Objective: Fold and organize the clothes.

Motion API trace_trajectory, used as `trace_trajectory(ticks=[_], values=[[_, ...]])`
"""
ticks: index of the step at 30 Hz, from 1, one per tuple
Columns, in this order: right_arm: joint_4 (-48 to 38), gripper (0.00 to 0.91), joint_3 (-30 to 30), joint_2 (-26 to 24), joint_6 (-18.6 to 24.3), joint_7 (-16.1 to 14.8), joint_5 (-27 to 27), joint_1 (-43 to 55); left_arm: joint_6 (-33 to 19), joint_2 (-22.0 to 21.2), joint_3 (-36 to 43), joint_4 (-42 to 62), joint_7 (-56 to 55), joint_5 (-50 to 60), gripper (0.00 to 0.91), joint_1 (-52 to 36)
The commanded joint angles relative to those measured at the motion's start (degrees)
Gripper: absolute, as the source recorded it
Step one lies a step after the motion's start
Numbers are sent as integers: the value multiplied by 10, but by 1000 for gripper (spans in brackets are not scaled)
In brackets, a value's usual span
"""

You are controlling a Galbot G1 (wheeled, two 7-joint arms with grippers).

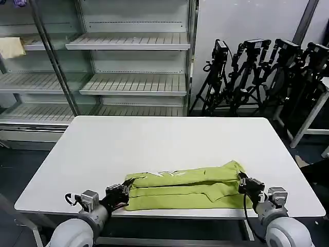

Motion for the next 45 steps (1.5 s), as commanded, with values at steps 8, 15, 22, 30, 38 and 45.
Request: trace_trajectory(ticks=[8,15,22,30,38,45], values=[[60,907,30,22,21,-11,-53,-73,-46,-52,-28,-33,-24,5,907,48],[95,907,45,46,29,-10,-87,-116,-81,-130,-13,-49,-94,9,907,86],[103,907,38,66,32,-8,-116,-133,-85,-181,13,-11,-115,45,907,78],[114,907,43,78,37,-8,-126,-150,-97,-198,27,11,-121,67,181,74],[122,907,45,84,40,-6,-131,-158,-114,-208,26,23,-125,69,71,73],[133,907,47,86,40,-4,-133,-162,-120,-211,29,20,-122,68,71,85]])
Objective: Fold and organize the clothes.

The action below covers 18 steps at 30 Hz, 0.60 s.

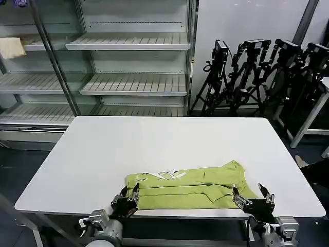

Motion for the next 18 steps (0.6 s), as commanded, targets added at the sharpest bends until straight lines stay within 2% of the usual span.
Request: trace_trajectory(ticks=[1,13,18], values=[[9,907,2,3,1,1,-5,-8,-10,-16,5,7,-6,7,71,9],[23,907,9,9,6,6,-5,-17,-47,-37,-30,-25,5,-55,71,21],[28,907,13,9,6,7,-3,-19,-49,-22,-76,-50,10,-91,71,24]])
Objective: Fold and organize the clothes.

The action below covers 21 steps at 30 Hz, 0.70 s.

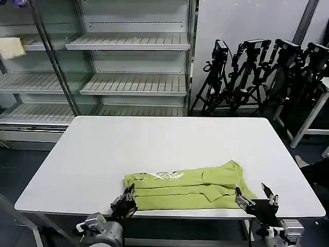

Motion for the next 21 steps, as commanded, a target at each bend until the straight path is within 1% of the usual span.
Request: trace_trajectory(ticks=[1,4,9,11,13,16,17,19,21], values=[[5,907,2,1,1,1,0,-2,-14,15,-67,-36,4,-67,71,6],[7,907,3,3,1,1,1,-1,-14,47,-122,-38,6,-105,71,7],[8,907,3,6,1,1,1,-1,-12,142,-226,-13,9,-193,71,-5],[9,907,3,6,0,1,1,-1,-10,171,-259,-1,8,-224,71,-10],[11,907,4,6,0,1,2,-1,-7,214,-295,26,11,-257,71,-18],[11,907,4,7,0,1,2,-4,0,241,-311,31,10,-290,71,-28],[12,907,4,7,0,1,2,-5,5,244,-312,23,9,-308,71,-32],[14,907,4,9,0,1,0,-7,16,245,-309,0,5,-337,71,-33],[15,907,4,11,-1,2,-4,-12,28,233,-291,-46,-1,-420,71,-33]])
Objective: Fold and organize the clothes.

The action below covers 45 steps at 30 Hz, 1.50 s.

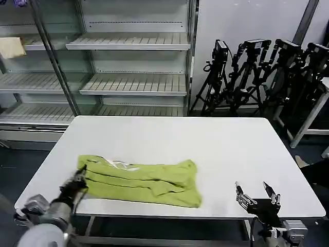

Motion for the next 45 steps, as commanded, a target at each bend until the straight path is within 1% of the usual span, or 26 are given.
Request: trace_trajectory(ticks=[1,3,5,8,9,10,12,18,24,33,34,35,37,45], values=[[2,907,0,2,0,0,-6,-7,29,66,-59,-67,-12,-240,71,-13],[4,907,0,3,-1,0,-9,-11,31,50,-34,-88,-16,-275,71,-15],[6,907,2,7,-1,1,-14,-18,29,11,10,-111,-17,-307,71,-21],[12,907,4,11,-1,0,-22,-31,21,-33,69,-118,-19,-311,71,-43],[14,907,5,12,-1,-1,-24,-36,18,-55,89,-118,-23,-310,71,-56],[16,907,7,12,0,-1,-26,-40,18,-64,102,-117,-24,-309,71,-62],[18,907,11,13,1,-2,-29,-48,17,-96,145,-114,-30,-293,71,-84],[22,907,15,17,3,-3,-32,-55,13,-156,248,-69,-33,-214,71,-123],[22,907,11,23,6,-5,-35,-55,11,-190,305,-18,-34,-161,71,-140],[22,907,2,26,10,-6,-38,-50,5,-219,334,49,-35,-126,71,-150],[22,907,2,26,10,-6,-38,-50,6,-221,334,53,-35,-125,81,-151],[23,907,2,26,10,-6,-38,-50,6,-222,336,54,-35,-123,111,-150],[23,907,2,24,10,-6,-38,-49,12,-222,337,50,-33,-121,907,-149],[24,907,1,20,10,-7,-38,-49,15,-212,328,21,-17,-116,907,-135]])
